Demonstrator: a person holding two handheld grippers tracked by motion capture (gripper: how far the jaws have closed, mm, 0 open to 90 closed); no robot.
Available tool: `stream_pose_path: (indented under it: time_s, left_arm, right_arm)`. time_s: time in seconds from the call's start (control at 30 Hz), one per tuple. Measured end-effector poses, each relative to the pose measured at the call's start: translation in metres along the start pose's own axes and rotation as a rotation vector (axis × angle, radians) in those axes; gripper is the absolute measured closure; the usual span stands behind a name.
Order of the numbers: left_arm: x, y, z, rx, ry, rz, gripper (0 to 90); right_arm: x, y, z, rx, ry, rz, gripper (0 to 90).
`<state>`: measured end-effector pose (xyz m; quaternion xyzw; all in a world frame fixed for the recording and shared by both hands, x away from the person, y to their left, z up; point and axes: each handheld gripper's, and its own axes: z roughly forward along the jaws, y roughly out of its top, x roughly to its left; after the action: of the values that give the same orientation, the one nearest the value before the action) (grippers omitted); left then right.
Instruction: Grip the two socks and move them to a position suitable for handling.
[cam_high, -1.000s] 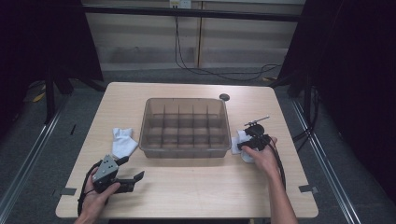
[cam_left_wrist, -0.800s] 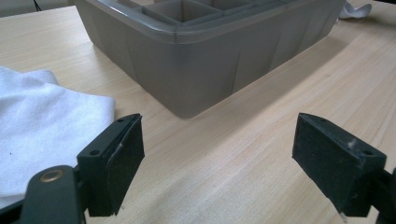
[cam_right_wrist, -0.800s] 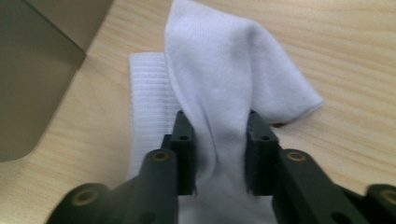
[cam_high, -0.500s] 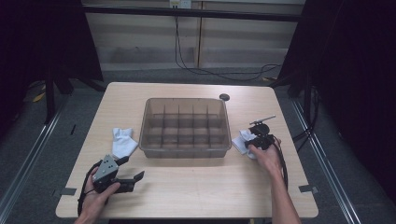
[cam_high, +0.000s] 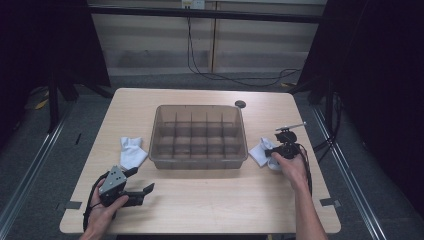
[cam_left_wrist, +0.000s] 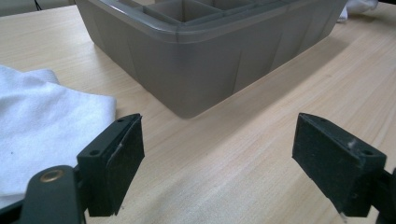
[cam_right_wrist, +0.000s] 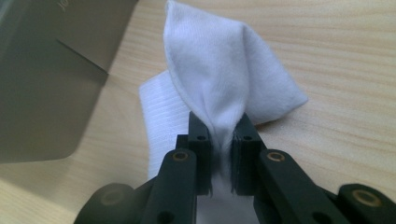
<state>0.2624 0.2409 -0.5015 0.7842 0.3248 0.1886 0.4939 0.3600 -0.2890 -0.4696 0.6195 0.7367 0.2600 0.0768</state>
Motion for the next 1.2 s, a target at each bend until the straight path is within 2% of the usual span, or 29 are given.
stream_pose_path:
  time_s: [0.03,0.4,0.47,0.5,0.7,0.9,1.2]
  left_arm:
    - [0.000,0.000,0.000,0.000,0.000,0.000,16.5]
    - [0.000,0.000,0.000,0.001,0.000,0.000,16.5]
    - [0.000,0.000,0.000,0.001,0.000,-0.001,16.5]
    - [0.000,0.000,0.000,0.001,0.000,-0.001,16.5]
    - [0.000,0.000,0.000,0.002,-0.001,0.001,16.5]
    - [0.000,0.000,0.000,0.004,0.000,0.000,16.5]
    - [0.000,0.000,0.000,0.002,-0.001,-0.001,16.5]
  right_arm:
    - [-0.001,0.000,-0.003,-0.011,0.024,0.014,82.0]
    - [-0.001,0.009,-0.024,-0.055,0.064,0.019,82.0]
    - [-0.001,0.009,-0.026,-0.059,0.059,0.016,82.0]
    - [-0.001,0.010,-0.030,-0.066,0.072,0.023,81.9]
    - [-0.002,0.013,-0.042,-0.096,0.073,0.023,81.9]
    - [-0.003,0.017,-0.050,-0.122,0.109,0.030,81.9]
    - [0.008,0.023,-0.066,-0.149,0.130,0.017,81.9]
